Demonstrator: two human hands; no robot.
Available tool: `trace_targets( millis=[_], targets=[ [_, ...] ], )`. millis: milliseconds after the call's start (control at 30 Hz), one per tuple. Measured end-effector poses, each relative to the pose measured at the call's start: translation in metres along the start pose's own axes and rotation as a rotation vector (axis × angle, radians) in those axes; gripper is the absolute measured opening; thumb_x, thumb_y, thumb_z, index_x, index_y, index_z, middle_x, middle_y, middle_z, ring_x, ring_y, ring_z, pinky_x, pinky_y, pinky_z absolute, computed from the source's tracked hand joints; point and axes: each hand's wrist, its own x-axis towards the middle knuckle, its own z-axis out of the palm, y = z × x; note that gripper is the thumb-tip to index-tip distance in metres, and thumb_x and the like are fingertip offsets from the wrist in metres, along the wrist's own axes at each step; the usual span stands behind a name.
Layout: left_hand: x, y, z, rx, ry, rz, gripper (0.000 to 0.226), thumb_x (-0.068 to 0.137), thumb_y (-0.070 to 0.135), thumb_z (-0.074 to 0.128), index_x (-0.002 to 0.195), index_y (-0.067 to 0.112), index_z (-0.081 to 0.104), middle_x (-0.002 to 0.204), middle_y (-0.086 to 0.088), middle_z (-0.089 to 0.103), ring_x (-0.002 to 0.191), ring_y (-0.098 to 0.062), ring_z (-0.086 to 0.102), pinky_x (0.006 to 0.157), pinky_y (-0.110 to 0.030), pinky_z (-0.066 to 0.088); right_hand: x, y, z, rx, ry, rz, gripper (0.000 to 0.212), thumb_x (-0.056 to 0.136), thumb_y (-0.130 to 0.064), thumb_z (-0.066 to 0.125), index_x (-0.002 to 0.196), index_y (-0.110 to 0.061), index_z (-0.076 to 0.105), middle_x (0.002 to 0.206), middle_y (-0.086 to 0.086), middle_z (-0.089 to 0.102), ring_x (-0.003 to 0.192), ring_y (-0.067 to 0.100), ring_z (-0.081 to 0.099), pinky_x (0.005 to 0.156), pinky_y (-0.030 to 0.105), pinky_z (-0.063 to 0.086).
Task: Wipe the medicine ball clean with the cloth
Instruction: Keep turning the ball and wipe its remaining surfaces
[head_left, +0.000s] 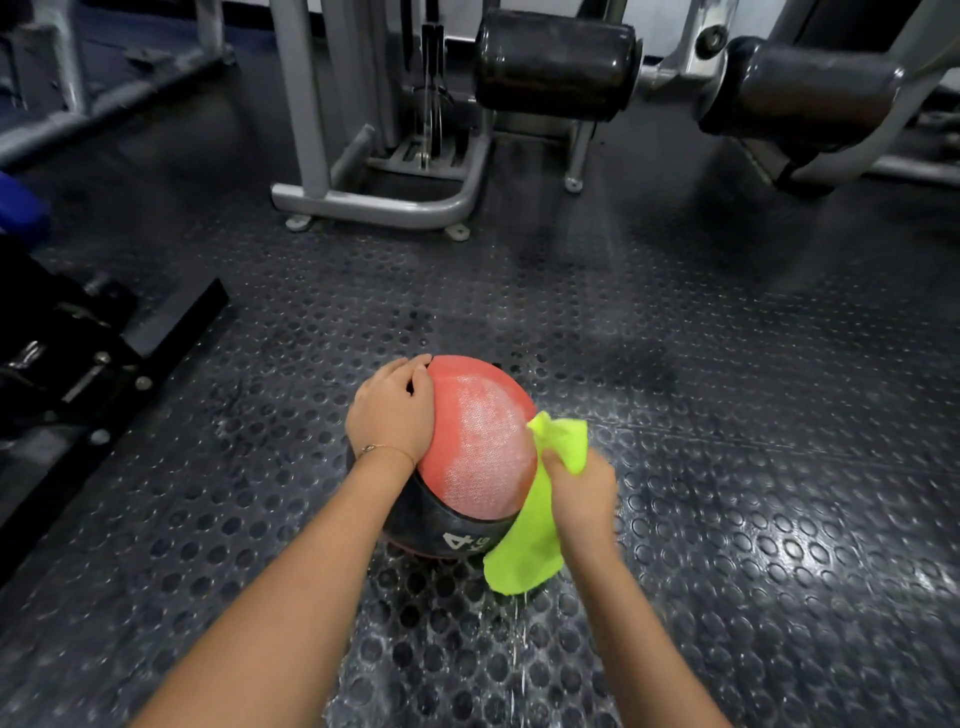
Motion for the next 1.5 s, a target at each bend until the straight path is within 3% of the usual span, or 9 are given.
trace_targets(
  millis=[100,267,433,600,733,867,1167,1300,1500],
  targets=[
    [0.005,0.002,-0.001,-0.016,-0.01,0.004,0.038,0.097,0.036,0.031,0.122,0.039,0.059,0.138,0.011,0.051,0.126,-0.017,0.047,0.102,-0.038,0.041,-0.018,-0.003,-0.001,-0.009,-0.055,-0.108,0.007,0.084,-0.008,0.062,0.08,-0.013,0.059,0.071,-0.001,0.056,0.063,0.01,0.05,0.057,0.021,0.038],
    [-0.001,-0.001,0.002,0.004,0.003,0.023,0.038,0.097,0.035,0.033,0.124,0.037,0.059,0.139,0.01,0.05,0.127,-0.017,0.045,0.104,-0.04,0.039,0.021,-0.008,0.001,-0.038,-0.007,0.022,0.006,0.083,-0.01,0.061,0.08,-0.005,0.06,0.074,0.01,0.059,0.069,0.024,0.054,0.064,0.03,0.041],
    [0.006,0.001,-0.002,-0.01,-0.024,0.026,0.038,0.097,0.035,0.032,0.123,0.039,0.059,0.138,0.013,0.051,0.127,-0.016,0.046,0.102,-0.037,0.04,-0.012,-0.006,-0.001,-0.177,-0.058,-0.246,0.01,0.085,-0.012,0.062,0.092,-0.005,0.064,0.085,0.006,0.058,0.076,0.019,0.05,0.064,0.024,0.029],
    [-0.001,0.001,-0.001,0.006,-0.021,0.051,0.037,0.096,0.035,0.033,0.122,0.04,0.059,0.137,0.014,0.051,0.127,-0.013,0.045,0.102,-0.036,0.04,0.039,-0.023,-0.001,-0.225,-0.11,-0.166,0.01,0.084,-0.013,0.061,0.089,-0.006,0.066,0.088,0.014,0.066,0.083,0.029,0.06,0.064,0.029,0.035],
    [0.006,0.002,-0.006,-0.031,-0.05,0.007,0.035,0.096,0.035,0.035,0.119,0.04,0.061,0.134,0.015,0.053,0.123,-0.013,0.049,0.088,-0.027,0.039,-0.002,0.002,-0.004,-0.182,-0.08,-0.261,0.007,0.085,-0.013,0.062,0.092,-0.01,0.064,0.085,0.001,0.057,0.08,0.02,0.054,0.067,0.026,0.034],
    [0.01,0.002,-0.009,-0.034,-0.092,0.072,0.034,0.095,0.036,0.035,0.116,0.043,0.061,0.133,0.019,0.053,0.122,-0.01,0.049,0.092,-0.029,0.042,-0.025,0.015,-0.007,-0.192,-0.049,-0.389,0.009,0.087,-0.015,0.061,0.095,-0.016,0.064,0.088,-0.003,0.056,0.083,0.013,0.052,0.069,0.021,0.035],
    [0.015,0.001,-0.012,-0.105,-0.105,0.031,0.03,0.094,0.037,0.041,0.113,0.043,0.064,0.13,0.017,0.057,0.12,-0.01,0.051,0.09,-0.027,0.041,0.032,-0.039,0.008,-0.365,-0.27,-0.597,0.019,0.085,-0.029,0.06,0.087,-0.012,0.066,0.081,-0.002,0.051,0.081,0.017,0.047,0.067,0.025,0.028],
    [0.019,0.006,-0.012,-0.072,-0.134,0.058,0.03,0.094,0.04,0.04,0.112,0.044,0.064,0.129,0.021,0.057,0.12,-0.009,0.051,0.084,-0.022,0.036,-0.016,0.001,-0.013,-0.237,-0.231,-0.573,0.018,0.081,-0.026,0.056,0.094,-0.021,0.066,0.088,-0.007,0.054,0.086,0.015,0.053,0.076,0.026,0.041],
    [0.009,-0.001,-0.012,-0.069,-0.102,0.114,0.028,0.094,0.039,0.044,0.114,0.04,0.064,0.13,0.017,0.056,0.122,-0.009,0.05,0.088,-0.025,0.039,0.039,-0.054,0.013,-0.476,-0.28,-0.545,0.015,0.087,-0.022,0.059,0.082,-0.008,0.062,0.081,0.003,0.051,0.076,0.019,0.049,0.063,0.027,0.028]
  ],
)
